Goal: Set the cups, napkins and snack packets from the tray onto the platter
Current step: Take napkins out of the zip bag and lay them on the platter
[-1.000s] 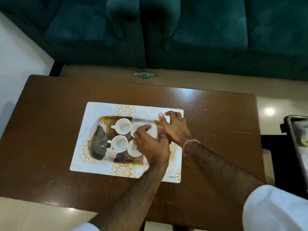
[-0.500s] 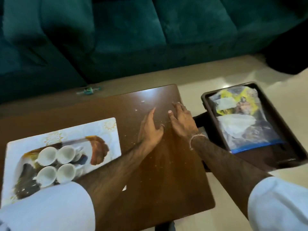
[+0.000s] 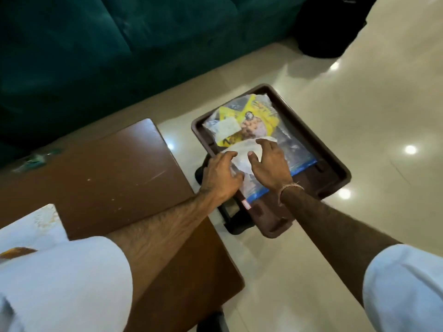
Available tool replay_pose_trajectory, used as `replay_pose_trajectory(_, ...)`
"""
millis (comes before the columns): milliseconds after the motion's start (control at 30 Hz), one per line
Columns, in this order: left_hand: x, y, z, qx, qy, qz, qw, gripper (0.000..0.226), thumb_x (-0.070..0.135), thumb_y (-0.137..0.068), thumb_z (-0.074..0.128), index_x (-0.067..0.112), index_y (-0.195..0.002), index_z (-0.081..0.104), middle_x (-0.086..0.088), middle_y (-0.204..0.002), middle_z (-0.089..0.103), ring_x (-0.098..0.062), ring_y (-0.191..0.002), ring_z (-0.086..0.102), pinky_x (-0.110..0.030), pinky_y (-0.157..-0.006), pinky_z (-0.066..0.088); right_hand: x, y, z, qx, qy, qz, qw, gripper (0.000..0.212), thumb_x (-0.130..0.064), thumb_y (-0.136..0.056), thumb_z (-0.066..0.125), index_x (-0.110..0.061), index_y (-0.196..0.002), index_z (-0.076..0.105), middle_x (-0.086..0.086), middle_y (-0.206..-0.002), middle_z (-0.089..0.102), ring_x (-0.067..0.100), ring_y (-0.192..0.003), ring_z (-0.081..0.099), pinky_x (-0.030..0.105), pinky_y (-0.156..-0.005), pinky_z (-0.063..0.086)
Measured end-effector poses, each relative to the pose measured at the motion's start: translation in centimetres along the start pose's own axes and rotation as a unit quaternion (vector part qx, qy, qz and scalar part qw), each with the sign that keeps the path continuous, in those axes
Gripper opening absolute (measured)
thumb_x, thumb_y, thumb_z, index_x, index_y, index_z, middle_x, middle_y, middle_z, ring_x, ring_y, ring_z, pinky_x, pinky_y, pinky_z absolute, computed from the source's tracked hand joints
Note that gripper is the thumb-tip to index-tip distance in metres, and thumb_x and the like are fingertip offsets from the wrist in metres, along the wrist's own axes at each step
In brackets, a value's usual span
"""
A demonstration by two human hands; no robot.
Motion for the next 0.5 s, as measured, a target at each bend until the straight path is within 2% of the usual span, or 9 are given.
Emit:
replay_pose_trajectory(67,1.8,-0.8,2.6,-0.009,-0.042,0.033,0.999,0.057,0.036,-0.078,0.073,0.021,-0.130,0.055,-0.004,-0.128,0.059,-0.026,-0.122,0.051,-0.040,-0.100,0.041,2.9,-0.1,-1.2,0.029,-0.001,0.016,0.999,0.040,-0.028,-0.094,0.051,-0.013,-0.131,0.051,0.013,-0.137,0.051,0.033,-0.126,0.047,0.049,-0.103,0.042)
replay_pose_trajectory(200,4.2,-1.3,6.9,-0.028,-0.130,0.092,0.987,0.053,0.046,-0.072,0.073,0.023,-0.117,0.056,-0.004,-0.116,0.058,-0.029,-0.112,0.052,-0.045,-0.092,0.041,7.4,0.7,-3.0,0.098,-0.023,0.044,0.994,0.020,-0.008,-0.082,0.051,-0.008,-0.102,0.053,0.013,-0.108,0.056,0.031,-0.098,0.054,0.046,-0.084,0.048)
replay_pose_trajectory(333,5.2,-2.3,10.9,-0.066,-0.211,0.097,0.970,0.063,0.057,-0.067,0.077,0.024,-0.114,0.052,-0.004,-0.115,0.056,-0.026,-0.111,0.050,-0.044,-0.091,0.039,12.3,1.3,-3.2,0.121,-0.082,0.148,0.978,0.016,-0.005,-0.075,0.054,-0.009,-0.091,0.055,0.010,-0.096,0.061,0.029,-0.088,0.059,0.044,-0.080,0.051)
replay_pose_trajectory(433,5.3,-3.0,12.5,-0.071,-0.232,0.092,0.966,0.055,0.047,-0.072,0.077,0.021,-0.114,0.052,-0.007,-0.116,0.056,-0.026,-0.108,0.052,-0.042,-0.091,0.042,14.7,1.8,-2.4,0.137,-0.166,0.223,0.951,0.014,-0.008,-0.077,0.054,-0.013,-0.090,0.057,0.006,-0.093,0.064,0.027,-0.086,0.062,0.041,-0.082,0.054)
replay_pose_trajectory(500,5.3,-3.2,12.5,-0.054,-0.209,0.094,0.972,0.040,0.038,-0.078,0.074,0.018,-0.108,0.057,-0.008,-0.111,0.057,-0.024,-0.099,0.055,-0.038,-0.083,0.047,15.5,2.2,-1.8,0.142,-0.211,0.253,0.933,0.015,-0.010,-0.078,0.055,-0.016,-0.091,0.057,0.001,-0.089,0.062,0.023,-0.084,0.061,0.041,-0.084,0.055)
Point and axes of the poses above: each hand's wrist, its own y-axis away from the middle knuckle, its own z-axis out of the palm, x = y × z, the point moved 8 cm from there along -y, towards the middle knuckle
